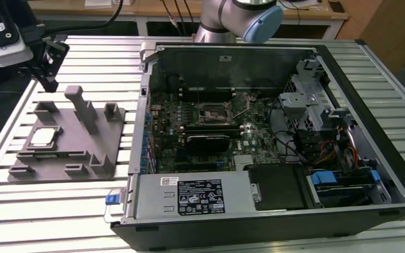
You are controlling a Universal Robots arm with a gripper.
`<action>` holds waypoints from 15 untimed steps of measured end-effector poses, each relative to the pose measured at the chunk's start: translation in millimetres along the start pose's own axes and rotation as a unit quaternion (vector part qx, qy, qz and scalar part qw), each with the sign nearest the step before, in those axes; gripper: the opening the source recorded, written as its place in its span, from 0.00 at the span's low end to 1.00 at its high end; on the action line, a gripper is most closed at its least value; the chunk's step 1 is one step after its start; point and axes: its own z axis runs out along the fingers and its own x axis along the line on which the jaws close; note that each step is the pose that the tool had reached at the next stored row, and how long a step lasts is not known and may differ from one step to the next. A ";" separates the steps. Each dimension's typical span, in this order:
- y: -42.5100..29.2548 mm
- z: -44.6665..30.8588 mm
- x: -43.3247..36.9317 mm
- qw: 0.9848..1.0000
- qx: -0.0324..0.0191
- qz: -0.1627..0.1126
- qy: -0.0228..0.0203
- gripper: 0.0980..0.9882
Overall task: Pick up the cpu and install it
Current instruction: 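Reach for the cpu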
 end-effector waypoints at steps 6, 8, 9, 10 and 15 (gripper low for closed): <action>-2.4 10.5 14.6 1.000 0.000 0.000 0.000 0.01; -3.2 13.9 19.5 1.000 0.000 0.000 0.000 0.01; -3.5 15.6 21.7 1.000 0.000 0.000 0.000 0.01; -3.8 17.4 23.9 1.000 0.000 0.000 0.000 0.01; -5.4 26.3 33.1 1.000 0.000 0.000 0.000 0.01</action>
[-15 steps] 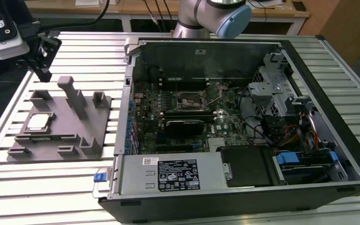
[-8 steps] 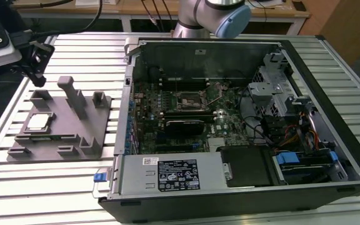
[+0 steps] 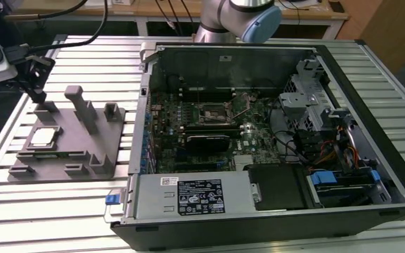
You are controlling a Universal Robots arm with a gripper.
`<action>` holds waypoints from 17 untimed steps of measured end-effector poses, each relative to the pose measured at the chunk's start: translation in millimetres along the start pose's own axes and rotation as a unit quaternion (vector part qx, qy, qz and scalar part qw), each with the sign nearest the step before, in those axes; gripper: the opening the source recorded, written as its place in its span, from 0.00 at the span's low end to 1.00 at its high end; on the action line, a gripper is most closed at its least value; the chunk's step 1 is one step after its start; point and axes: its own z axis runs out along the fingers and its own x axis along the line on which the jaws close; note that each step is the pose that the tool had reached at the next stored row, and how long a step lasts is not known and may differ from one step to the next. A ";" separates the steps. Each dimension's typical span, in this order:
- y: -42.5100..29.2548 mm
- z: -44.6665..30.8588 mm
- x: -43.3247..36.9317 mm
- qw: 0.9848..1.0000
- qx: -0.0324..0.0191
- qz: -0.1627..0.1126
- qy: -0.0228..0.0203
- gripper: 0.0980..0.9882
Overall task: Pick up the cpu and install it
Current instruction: 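Reach for the cpu, then pick up the cpu and move it towards the insertion slot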
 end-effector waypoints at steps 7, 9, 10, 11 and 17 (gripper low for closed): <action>-2.1 12.5 6.3 1.000 0.000 0.000 0.002 0.01; -2.4 15.3 7.1 1.000 0.000 0.000 0.003 0.01; -2.4 15.4 7.3 1.000 0.000 0.000 0.003 0.01; -2.4 15.4 7.3 1.000 0.000 0.000 0.003 0.01; -2.5 16.1 8.2 1.000 0.000 0.000 0.003 0.01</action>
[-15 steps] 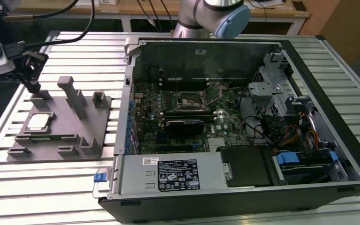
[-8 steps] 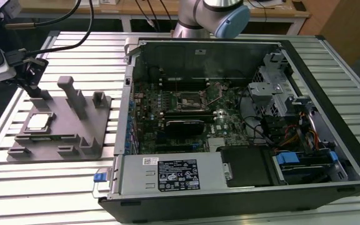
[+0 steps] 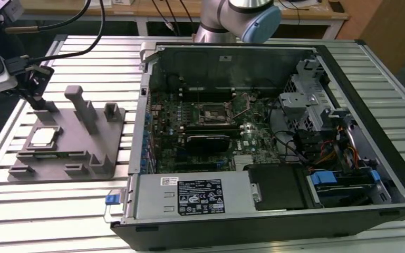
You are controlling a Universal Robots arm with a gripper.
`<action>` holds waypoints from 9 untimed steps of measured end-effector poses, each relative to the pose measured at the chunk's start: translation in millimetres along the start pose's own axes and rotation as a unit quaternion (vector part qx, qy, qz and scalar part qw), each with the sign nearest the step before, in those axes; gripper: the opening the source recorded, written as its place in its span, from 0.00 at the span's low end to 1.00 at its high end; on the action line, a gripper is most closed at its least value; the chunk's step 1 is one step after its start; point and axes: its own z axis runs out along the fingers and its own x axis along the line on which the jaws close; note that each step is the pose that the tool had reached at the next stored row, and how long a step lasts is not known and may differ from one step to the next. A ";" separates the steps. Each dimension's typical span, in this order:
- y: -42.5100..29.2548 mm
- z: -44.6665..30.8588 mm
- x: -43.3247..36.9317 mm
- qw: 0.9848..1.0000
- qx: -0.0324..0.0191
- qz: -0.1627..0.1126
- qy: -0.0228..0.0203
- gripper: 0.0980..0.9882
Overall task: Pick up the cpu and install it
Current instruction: 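Pick up the cpu and move it towards the insertion slot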
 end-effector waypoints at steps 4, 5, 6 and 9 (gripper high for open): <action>0.0 0.0 0.3 1.000 0.000 0.000 0.000 0.01; -0.1 0.1 0.5 1.000 0.000 0.000 0.000 0.01; -0.1 0.6 0.7 1.000 0.000 0.000 0.000 0.01; -0.6 3.3 3.4 1.000 0.000 0.000 0.000 0.01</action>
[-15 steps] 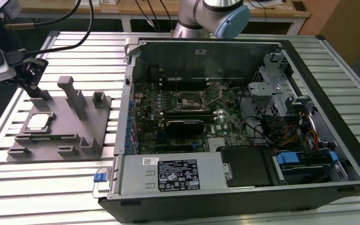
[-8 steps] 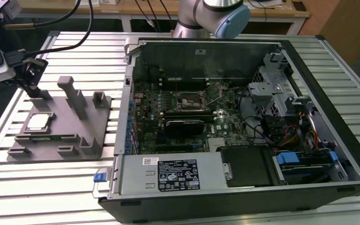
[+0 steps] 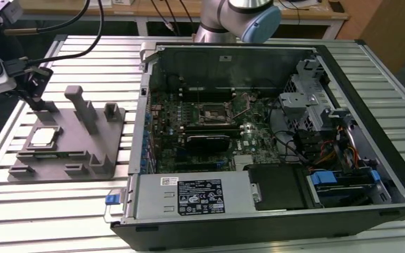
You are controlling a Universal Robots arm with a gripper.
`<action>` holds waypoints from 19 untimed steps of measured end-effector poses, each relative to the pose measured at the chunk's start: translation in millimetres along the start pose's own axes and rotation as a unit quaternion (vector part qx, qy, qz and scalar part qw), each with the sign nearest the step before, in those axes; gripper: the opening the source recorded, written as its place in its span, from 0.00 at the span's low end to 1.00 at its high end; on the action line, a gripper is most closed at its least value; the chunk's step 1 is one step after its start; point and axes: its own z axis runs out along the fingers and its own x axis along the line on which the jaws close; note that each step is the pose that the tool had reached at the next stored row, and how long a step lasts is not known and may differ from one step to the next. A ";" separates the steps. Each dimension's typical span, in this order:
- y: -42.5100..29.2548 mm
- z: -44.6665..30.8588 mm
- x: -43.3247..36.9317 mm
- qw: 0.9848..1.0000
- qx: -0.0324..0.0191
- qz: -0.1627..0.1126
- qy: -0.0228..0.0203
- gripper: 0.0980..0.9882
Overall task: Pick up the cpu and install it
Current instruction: 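Pick up the cpu and move it towards the insertion slot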
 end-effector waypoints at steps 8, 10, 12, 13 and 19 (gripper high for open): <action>-3.5 13.2 8.0 1.000 0.000 0.000 0.003 0.01; -4.7 16.7 9.8 1.000 0.000 0.000 0.004 0.01; -5.8 20.3 12.2 1.000 0.000 0.000 0.005 0.01; -6.2 22.0 13.6 1.000 0.000 0.000 0.006 0.01; -8.7 32.7 23.7 1.000 0.001 0.000 0.008 0.01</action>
